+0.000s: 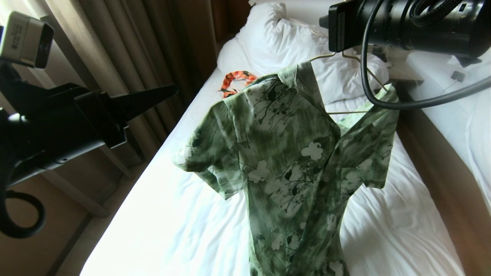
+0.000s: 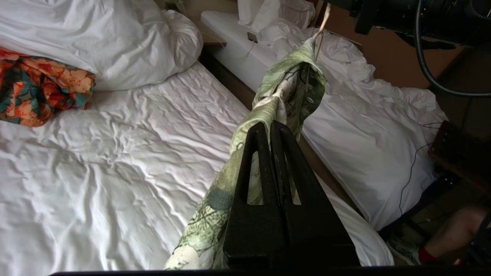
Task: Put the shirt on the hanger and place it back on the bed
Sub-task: Take the clothes hanger out of the clothes
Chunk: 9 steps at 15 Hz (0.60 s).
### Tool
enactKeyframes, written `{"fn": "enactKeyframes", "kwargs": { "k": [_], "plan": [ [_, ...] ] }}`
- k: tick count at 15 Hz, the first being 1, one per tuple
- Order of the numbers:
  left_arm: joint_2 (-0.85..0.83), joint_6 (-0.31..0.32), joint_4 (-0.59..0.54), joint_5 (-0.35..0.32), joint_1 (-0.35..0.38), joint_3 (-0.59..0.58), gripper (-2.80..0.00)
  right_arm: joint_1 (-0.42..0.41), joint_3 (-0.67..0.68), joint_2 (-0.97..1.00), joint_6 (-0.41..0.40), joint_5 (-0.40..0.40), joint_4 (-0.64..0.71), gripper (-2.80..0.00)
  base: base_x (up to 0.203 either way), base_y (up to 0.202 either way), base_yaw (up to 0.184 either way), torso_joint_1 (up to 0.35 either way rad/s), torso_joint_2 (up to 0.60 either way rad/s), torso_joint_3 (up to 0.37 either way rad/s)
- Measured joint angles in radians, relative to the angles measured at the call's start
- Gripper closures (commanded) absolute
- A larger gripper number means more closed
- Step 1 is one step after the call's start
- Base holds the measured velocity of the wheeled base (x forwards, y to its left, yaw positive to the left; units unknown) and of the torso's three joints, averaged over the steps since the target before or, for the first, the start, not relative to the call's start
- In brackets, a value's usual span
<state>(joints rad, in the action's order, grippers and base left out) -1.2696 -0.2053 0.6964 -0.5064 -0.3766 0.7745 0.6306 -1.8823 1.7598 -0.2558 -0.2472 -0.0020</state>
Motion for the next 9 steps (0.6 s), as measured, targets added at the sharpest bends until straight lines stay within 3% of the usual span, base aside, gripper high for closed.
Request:
{"fn": "enactKeyframes", "kwargs": {
  "k": [4, 9],
  "plan": [
    [-0.004, 0.000, 0.000, 0.000, -0.001, 0.000, 0.00, -0.030, 0.000, 0.016, -0.031, 0.000, -0.065, 0.00, 0.000, 0.000, 0.000, 0.237, -0.61, -0.376],
    [-0.011, 0.001, -0.001, 0.002, -0.017, -0.006, 0.00, -0.049, -0.003, 0.021, -0.050, 0.000, -0.068, 0.00, 0.000, 0.000, 0.000, 0.160, -0.39, -0.234]
  ]
}}
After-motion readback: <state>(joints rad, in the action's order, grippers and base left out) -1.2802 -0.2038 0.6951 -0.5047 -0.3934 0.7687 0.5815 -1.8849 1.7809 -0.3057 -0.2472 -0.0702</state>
